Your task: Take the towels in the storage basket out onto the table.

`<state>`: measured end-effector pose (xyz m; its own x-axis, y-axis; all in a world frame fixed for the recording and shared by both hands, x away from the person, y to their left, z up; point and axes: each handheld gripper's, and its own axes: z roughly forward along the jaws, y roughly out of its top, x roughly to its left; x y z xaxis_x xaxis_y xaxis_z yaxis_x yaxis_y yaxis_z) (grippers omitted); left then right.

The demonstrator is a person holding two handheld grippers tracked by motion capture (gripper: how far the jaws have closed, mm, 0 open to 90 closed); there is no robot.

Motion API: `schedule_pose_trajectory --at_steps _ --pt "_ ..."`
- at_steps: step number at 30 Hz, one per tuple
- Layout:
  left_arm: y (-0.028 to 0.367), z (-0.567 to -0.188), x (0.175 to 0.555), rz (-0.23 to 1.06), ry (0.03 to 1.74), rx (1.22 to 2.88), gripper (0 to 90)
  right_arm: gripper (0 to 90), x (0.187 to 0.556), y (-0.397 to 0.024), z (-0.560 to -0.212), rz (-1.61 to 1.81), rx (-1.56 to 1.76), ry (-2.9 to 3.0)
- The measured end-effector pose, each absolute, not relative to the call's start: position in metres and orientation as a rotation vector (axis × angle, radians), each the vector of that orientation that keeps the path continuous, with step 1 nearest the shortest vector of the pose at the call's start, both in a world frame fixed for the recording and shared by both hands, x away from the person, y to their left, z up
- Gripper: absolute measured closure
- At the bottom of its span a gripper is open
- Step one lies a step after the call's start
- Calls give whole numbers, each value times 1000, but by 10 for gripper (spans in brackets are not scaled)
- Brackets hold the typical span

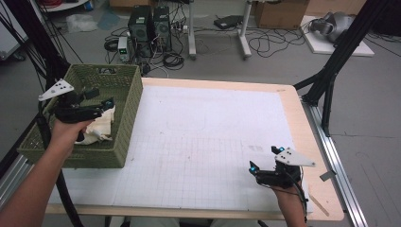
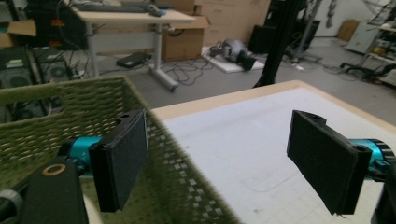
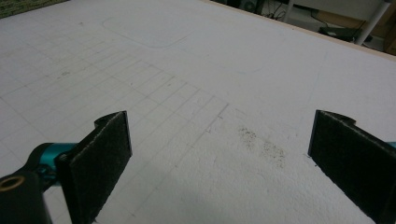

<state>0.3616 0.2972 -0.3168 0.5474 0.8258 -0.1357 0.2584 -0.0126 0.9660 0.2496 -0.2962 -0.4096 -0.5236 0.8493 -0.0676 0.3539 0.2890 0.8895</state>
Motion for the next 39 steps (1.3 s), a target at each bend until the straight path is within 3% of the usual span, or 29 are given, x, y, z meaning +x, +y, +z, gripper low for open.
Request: schedule_pose_trajectory --at_steps 18,26,39 --pt "335 -358 402 659 1298 1847 239 53 250 -295 -412 1164 1066 2035" --pt "347 -377 408 597 1467 2000 240 53 251 -294 -413 1162 1063 2038" --pt "341 -406 420 541 1576 2273 248 53 251 -294 -414 1159 1075 2043"
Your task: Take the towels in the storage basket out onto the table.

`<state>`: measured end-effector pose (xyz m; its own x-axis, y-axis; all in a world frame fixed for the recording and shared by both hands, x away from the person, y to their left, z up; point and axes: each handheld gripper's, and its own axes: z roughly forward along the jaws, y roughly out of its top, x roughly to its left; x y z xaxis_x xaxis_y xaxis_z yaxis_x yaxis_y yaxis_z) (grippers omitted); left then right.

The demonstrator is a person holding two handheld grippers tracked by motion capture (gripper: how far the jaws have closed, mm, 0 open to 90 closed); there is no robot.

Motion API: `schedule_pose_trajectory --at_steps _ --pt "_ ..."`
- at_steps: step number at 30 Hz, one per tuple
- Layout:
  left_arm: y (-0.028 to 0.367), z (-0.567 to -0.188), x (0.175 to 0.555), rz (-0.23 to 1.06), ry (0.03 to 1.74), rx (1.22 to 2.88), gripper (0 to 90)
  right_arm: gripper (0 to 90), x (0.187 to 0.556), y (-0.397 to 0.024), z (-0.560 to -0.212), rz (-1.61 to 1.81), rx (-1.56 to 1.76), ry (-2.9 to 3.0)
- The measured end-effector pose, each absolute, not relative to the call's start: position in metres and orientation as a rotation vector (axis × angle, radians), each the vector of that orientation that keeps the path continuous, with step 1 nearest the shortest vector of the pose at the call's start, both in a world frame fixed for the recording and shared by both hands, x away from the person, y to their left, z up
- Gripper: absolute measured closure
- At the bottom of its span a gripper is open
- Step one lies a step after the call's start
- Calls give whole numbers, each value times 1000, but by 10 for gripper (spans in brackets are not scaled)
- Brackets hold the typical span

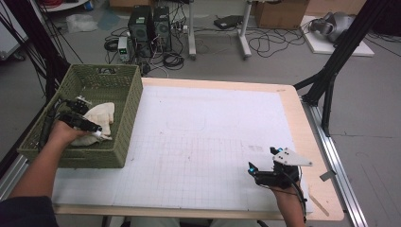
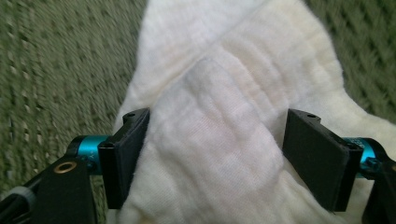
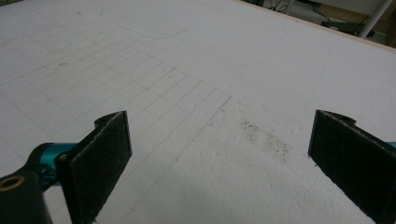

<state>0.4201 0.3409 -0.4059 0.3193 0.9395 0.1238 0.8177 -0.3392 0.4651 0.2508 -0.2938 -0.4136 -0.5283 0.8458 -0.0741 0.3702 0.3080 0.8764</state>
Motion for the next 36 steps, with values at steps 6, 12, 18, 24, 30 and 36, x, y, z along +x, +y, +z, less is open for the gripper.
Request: schedule_pose_trajectory --at_steps 6,12,18,24,30,36 --pt "340 -407 420 470 1573 2290 480 53 250 -294 -414 1157 1076 2043" --pt "340 -401 418 458 1561 2271 740 53 250 -295 -414 1157 1086 2037" --pt "347 -392 415 455 1555 2136 775 53 249 -296 -412 1159 1086 2029" --pt "353 -376 408 525 1490 1988 784 53 248 -298 -412 1162 1093 2022" --pt "360 -356 396 630 1403 1834 790 53 249 -297 -412 1163 1095 2018" --pt "368 -337 382 721 1302 1693 793 53 250 -294 -411 1160 1083 2025"
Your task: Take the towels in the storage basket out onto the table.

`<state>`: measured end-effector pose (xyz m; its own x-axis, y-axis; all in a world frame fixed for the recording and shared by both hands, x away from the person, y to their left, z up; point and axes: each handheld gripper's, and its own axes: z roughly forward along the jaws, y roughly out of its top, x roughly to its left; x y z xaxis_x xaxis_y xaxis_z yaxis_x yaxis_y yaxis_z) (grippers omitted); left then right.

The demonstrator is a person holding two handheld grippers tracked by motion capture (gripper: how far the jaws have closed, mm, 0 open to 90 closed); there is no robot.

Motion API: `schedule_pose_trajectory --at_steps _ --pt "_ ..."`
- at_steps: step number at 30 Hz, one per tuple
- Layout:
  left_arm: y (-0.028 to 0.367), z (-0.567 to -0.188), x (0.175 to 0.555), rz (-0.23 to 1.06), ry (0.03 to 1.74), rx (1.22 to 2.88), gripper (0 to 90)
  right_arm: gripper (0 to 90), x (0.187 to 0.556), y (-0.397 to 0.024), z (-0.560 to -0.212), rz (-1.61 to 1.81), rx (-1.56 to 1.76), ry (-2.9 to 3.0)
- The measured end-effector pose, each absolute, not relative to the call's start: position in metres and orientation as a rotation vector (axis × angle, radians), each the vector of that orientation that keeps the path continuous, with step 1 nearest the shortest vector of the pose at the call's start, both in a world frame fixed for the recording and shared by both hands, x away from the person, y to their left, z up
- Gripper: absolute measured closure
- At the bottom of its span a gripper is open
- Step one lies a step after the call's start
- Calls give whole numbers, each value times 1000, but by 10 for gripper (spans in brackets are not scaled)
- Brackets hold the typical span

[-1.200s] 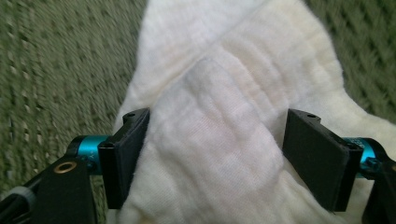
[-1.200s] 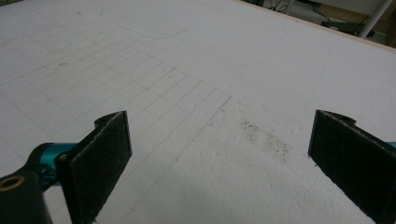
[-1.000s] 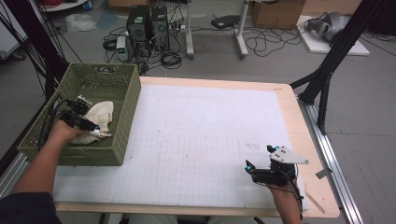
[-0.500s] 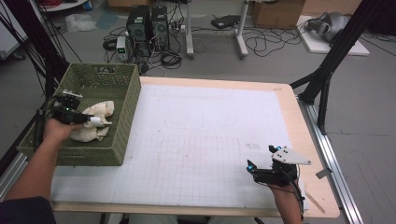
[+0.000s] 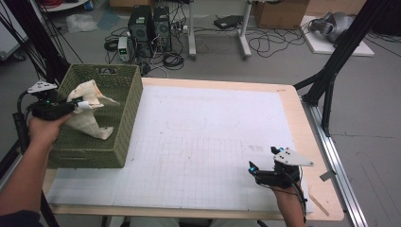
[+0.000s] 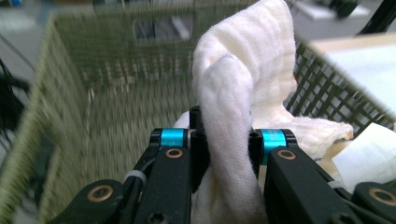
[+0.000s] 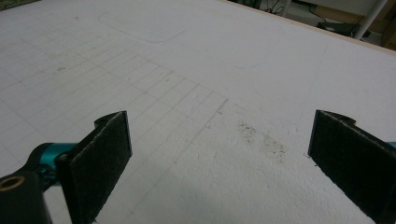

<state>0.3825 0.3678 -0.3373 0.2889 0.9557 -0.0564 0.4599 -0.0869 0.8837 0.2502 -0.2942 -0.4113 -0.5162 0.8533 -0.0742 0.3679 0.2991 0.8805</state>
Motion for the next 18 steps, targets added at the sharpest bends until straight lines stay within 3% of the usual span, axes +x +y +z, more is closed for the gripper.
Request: schedule_pose_trajectory --at_steps 6,18 --pt "366 -308 372 828 1175 1588 793 53 251 -293 -411 1162 1084 2027" --pt "354 -272 359 901 1029 1483 793 53 250 -293 -410 1165 1077 2024"
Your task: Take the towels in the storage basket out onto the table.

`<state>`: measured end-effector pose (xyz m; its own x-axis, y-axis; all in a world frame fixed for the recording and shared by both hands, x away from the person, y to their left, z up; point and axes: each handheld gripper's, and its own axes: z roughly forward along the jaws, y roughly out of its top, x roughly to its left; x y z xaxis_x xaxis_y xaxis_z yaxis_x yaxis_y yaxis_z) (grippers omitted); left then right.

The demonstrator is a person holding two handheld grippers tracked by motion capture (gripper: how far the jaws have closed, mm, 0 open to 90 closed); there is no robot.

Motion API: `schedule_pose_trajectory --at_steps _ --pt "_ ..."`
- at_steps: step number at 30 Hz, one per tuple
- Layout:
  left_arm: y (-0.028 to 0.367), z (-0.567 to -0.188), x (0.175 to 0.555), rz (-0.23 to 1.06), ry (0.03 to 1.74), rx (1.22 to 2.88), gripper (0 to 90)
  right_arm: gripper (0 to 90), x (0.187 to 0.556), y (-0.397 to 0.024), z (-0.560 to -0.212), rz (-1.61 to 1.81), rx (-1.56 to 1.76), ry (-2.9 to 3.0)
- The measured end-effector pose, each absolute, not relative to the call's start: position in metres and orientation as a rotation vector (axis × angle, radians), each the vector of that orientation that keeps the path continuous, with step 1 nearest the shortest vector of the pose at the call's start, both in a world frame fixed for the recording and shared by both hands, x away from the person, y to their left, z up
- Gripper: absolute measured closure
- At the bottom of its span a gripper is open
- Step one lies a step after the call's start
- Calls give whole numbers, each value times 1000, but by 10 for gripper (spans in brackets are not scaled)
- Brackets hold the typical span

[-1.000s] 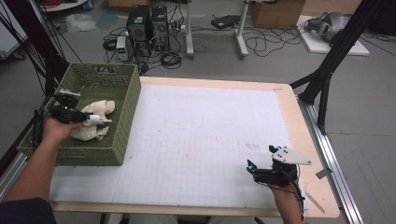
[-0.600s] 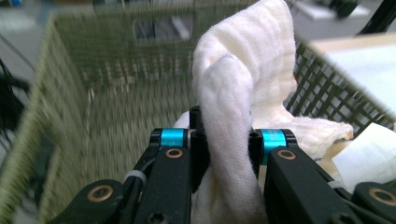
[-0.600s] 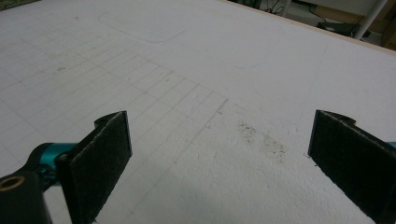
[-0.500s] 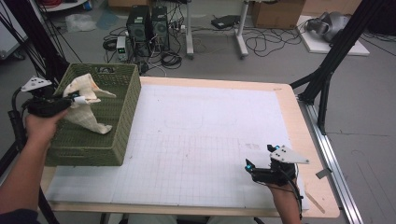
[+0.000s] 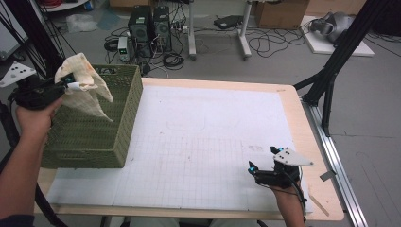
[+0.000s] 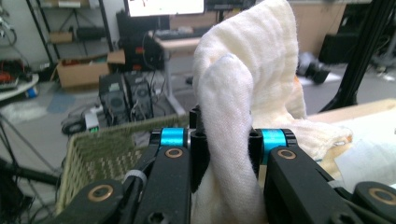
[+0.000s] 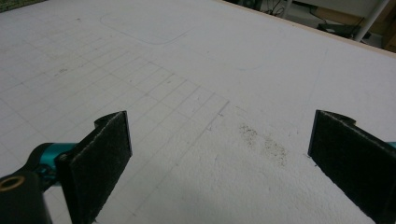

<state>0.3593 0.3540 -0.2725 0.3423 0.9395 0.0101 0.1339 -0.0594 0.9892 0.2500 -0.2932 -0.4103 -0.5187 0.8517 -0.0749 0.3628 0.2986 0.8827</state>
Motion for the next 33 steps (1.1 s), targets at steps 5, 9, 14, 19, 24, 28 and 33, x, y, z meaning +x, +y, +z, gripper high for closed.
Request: schedule_pose_trajectory --at_steps 5,9,14,19,24,28,33 --pt "350 -263 353 896 970 1432 793 53 250 -293 -410 1165 1075 2025" --pt "349 -257 349 891 934 1397 793 53 250 -292 -410 1163 1076 2028" --pt "349 -248 344 875 893 1355 793 53 249 -292 -410 1164 1079 2028" --pt "346 -235 338 865 847 1327 793 53 250 -292 -410 1167 1069 2026" --pt "342 -223 330 843 798 1287 792 53 250 -291 -409 1170 1069 2025" --pt "332 -211 324 823 743 1284 792 53 250 -291 -409 1168 1068 2025" --pt "316 -201 320 776 679 1282 792 53 250 -290 -409 1169 1066 2025"
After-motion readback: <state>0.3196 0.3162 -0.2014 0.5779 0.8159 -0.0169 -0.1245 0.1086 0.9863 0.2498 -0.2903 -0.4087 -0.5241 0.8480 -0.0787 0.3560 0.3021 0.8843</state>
